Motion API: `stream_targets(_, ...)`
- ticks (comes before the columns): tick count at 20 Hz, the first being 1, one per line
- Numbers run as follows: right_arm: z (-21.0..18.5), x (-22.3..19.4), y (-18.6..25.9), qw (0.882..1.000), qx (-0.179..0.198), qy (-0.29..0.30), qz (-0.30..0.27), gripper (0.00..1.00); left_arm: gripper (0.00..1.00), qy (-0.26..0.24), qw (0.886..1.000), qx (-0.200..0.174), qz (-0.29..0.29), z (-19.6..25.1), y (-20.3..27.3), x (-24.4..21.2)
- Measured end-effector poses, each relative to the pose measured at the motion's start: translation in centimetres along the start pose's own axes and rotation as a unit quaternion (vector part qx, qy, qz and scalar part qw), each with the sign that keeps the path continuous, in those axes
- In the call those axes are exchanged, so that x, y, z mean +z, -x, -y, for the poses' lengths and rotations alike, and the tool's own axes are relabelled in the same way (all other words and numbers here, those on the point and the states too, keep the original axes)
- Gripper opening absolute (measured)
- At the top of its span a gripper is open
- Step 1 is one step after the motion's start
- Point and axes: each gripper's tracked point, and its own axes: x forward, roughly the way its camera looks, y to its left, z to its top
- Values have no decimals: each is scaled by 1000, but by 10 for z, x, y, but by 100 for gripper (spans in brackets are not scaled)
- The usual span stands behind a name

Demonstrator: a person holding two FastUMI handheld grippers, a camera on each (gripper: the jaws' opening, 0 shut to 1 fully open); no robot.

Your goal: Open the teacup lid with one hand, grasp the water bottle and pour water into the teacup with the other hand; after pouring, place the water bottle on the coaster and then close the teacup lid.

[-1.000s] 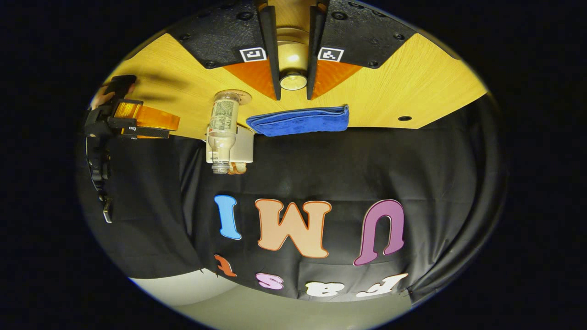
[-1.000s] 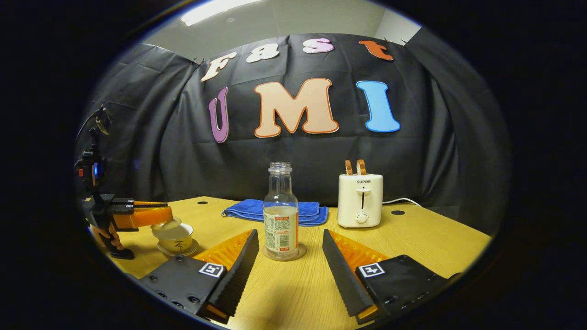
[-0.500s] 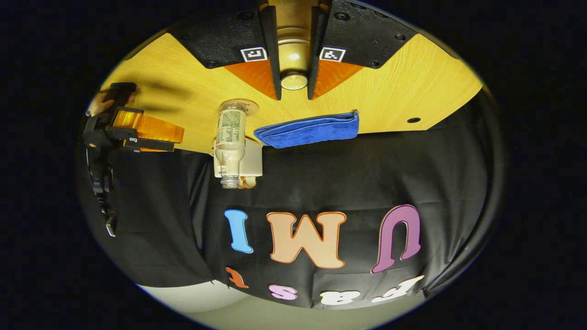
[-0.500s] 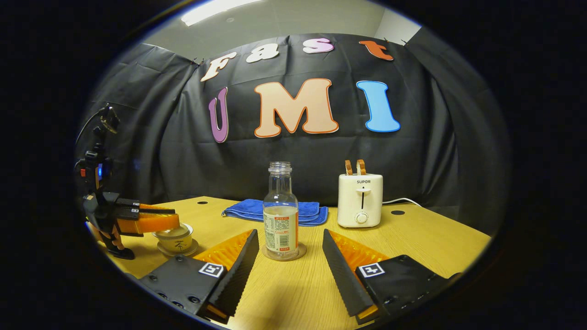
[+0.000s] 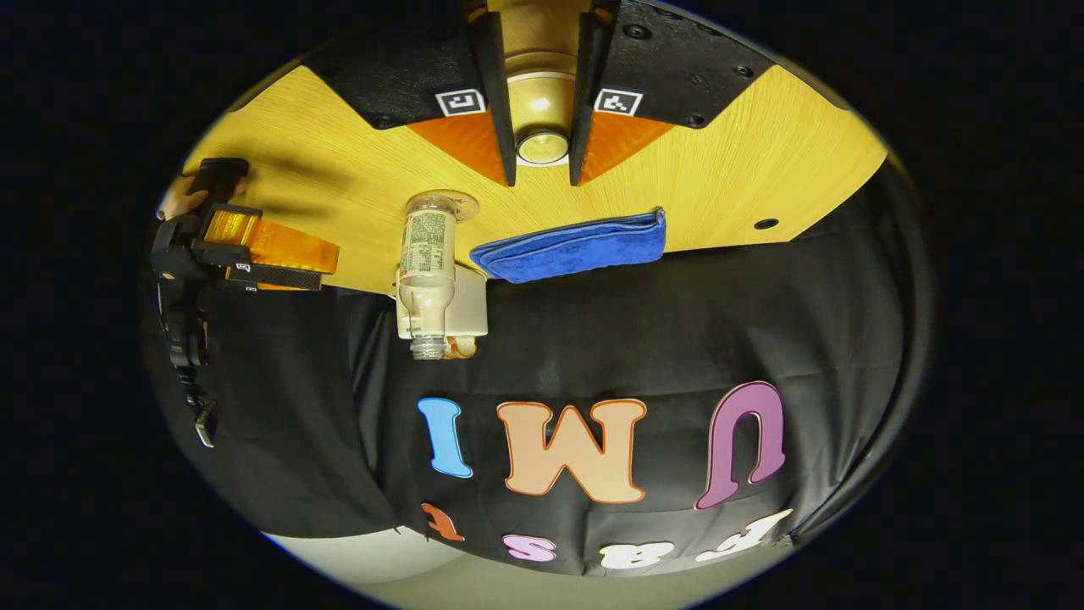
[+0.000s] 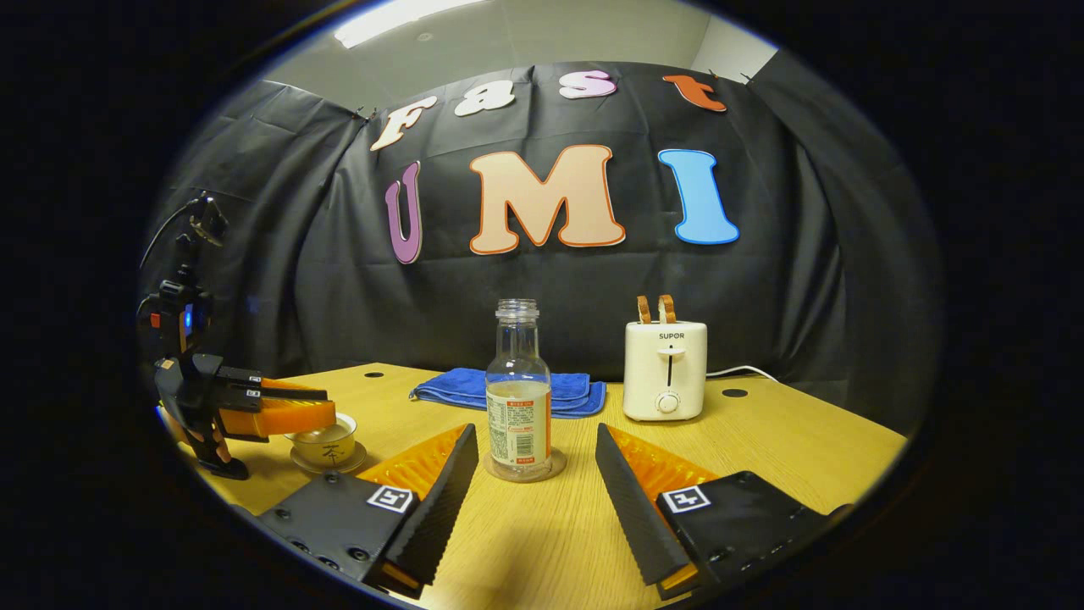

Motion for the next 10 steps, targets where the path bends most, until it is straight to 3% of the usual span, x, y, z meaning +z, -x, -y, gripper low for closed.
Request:
stream_targets(4, 0, 0, 0, 1000, 0, 0, 0, 90, 49, 7, 1000, 12, 14, -6, 5, 4)
stream_targets(7, 2, 0, 0, 1000, -2, 0, 0, 89, 56, 13, 1000, 19, 17, -8, 9, 4)
stream_targets(10, 3, 1, -1, 1000, -5, 1, 0, 87, 90, 16, 999, 25, 29, -9, 18, 6)
